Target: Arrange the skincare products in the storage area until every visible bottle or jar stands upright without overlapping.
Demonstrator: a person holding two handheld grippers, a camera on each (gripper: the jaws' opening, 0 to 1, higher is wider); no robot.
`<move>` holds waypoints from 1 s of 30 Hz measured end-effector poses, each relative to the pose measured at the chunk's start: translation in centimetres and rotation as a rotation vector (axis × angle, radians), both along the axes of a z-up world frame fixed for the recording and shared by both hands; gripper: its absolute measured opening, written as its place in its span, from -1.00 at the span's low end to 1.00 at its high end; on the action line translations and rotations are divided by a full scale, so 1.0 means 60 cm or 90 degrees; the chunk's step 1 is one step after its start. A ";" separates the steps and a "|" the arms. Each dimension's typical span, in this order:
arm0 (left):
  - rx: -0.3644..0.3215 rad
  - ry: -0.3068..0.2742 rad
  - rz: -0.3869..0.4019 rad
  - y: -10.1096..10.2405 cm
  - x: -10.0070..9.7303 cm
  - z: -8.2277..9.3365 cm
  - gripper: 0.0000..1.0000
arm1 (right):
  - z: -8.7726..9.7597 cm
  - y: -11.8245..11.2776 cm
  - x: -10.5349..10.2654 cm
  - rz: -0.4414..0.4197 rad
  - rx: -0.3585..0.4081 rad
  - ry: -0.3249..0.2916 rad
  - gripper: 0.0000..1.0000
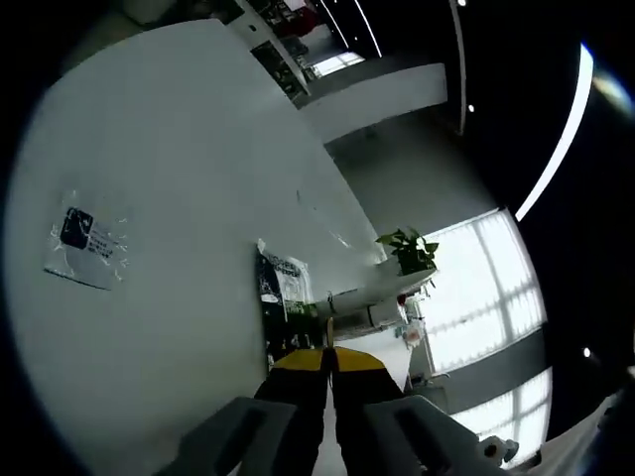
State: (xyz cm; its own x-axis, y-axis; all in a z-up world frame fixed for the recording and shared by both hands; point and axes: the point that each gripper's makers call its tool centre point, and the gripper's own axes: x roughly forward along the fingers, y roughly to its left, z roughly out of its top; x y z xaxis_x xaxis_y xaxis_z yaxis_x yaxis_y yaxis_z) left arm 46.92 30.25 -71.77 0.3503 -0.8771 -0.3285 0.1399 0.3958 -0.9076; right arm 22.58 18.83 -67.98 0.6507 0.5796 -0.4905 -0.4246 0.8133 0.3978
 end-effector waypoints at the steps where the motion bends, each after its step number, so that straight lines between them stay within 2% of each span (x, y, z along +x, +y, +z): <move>1: 0.004 0.000 -0.001 0.000 0.007 -0.003 -0.98 | -0.001 0.000 0.000 0.001 -0.002 0.002 -0.53; 7: 0.035 0.005 -0.016 -0.007 0.058 -0.035 -0.98 | -0.009 0.002 -0.002 0.006 -0.006 0.016 -0.55; 14: 0.076 0.015 -0.024 -0.002 0.095 -0.070 -0.98 | -0.016 0.001 -0.004 0.005 -0.009 0.030 -0.56; 17: 0.086 0.021 -0.034 -0.004 0.096 -0.080 -0.98 | -0.020 0.001 -0.006 0.007 -0.013 0.036 -0.57; 20: 0.117 0.023 -0.051 -0.001 0.092 -0.095 -0.98 | -0.022 0.001 -0.006 0.009 -0.015 0.038 -0.58; 25: 0.122 0.038 -0.061 0.000 0.091 -0.102 -0.96 | -0.025 0.001 -0.008 0.013 -0.017 0.045 -0.59; 29: 0.169 0.034 -0.075 0.016 0.089 -0.118 -0.89 | -0.028 0.002 -0.010 0.015 -0.021 0.049 -0.60; 30: 0.151 0.036 -0.072 0.016 0.089 -0.110 -0.88 | -0.027 0.001 -0.009 0.015 -0.022 0.048 -0.61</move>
